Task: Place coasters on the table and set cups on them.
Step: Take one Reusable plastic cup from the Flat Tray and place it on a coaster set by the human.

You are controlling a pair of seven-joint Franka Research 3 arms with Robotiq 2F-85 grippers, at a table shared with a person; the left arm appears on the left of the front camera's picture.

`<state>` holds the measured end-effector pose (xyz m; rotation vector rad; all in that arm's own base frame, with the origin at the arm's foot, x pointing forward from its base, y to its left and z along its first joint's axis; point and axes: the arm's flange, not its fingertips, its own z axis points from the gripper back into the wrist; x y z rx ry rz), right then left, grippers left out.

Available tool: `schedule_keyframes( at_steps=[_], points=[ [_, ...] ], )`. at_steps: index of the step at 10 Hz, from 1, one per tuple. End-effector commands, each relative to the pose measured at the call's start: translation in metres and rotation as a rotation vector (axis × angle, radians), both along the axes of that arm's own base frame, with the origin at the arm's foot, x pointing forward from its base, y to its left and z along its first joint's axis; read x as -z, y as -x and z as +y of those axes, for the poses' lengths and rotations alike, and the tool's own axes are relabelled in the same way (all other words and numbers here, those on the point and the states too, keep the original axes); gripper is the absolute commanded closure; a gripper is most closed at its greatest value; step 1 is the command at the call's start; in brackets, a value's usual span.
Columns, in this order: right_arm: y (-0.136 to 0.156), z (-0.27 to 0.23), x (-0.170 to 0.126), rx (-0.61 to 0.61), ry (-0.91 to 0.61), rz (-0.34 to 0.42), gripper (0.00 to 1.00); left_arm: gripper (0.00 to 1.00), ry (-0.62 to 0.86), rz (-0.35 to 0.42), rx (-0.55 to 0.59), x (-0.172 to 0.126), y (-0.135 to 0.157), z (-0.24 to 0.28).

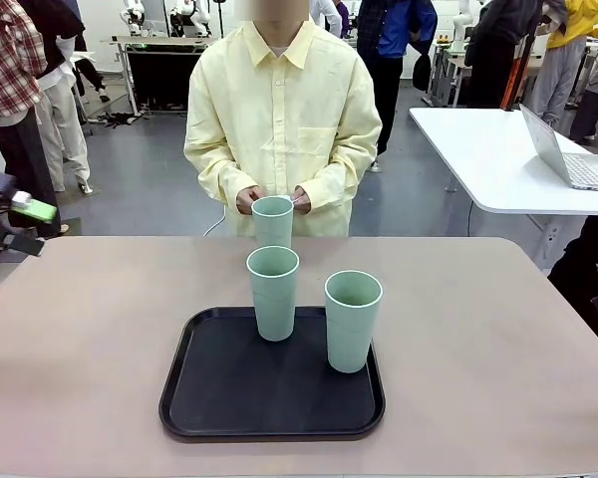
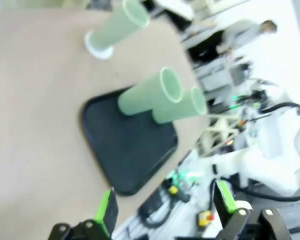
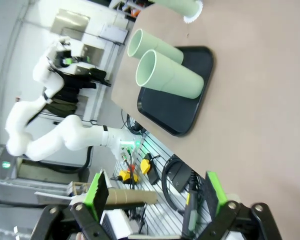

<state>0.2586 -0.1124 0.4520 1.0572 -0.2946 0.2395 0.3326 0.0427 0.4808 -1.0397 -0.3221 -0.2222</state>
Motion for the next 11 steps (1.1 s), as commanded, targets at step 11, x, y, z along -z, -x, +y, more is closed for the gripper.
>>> schedule_keyframes(
  at_steps=[11],
  points=[
    [-0.003, 0.001, 0.000, -0.002, -0.024, -0.021, 0.00, 0.00, 0.338, 0.180, -0.108, 0.074, 0.036, 0.135]
  ],
)
